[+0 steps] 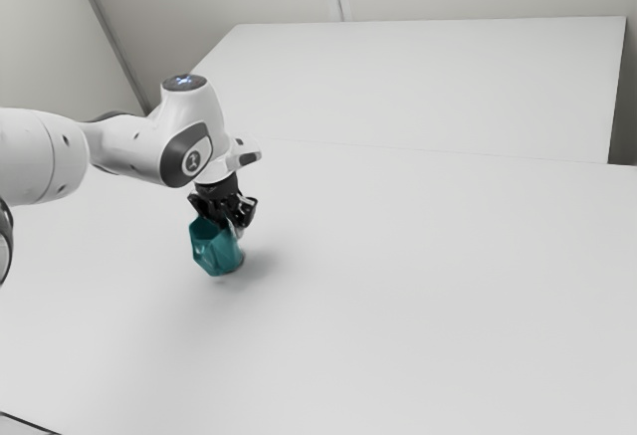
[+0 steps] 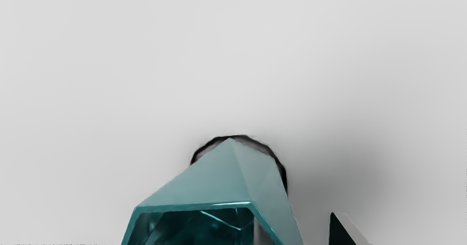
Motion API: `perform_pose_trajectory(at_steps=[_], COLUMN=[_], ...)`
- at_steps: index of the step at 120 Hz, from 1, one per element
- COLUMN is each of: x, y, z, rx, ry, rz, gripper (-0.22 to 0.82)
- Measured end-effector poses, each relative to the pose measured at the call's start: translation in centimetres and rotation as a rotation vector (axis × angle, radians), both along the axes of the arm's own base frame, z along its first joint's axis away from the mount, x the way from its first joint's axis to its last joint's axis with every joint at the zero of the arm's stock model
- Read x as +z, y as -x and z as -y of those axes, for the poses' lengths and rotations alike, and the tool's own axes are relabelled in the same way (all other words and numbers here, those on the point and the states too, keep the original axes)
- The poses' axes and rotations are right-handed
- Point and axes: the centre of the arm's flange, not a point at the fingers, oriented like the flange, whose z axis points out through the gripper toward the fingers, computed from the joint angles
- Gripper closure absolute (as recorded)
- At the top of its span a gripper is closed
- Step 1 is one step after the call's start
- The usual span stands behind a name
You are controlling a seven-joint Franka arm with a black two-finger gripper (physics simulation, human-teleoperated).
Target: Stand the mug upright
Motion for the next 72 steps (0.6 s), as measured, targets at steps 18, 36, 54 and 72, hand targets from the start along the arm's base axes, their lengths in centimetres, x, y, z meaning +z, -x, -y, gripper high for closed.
perform_pose_trajectory(at_steps=[18, 36, 54, 72], x=[0.8, 4.2, 9.5, 17.4], y=[-0.1, 0.2, 0.6, 0.0], z=[0.3, 1.3, 1.9, 1.5], rx=[0.025, 0.028, 0.026, 0.026], ry=[0.006, 0.025, 0.046, 0.06], rz=[0.018, 0.075, 0.135, 0.178], gripper=[0.24, 0.13, 0.07, 0.05])
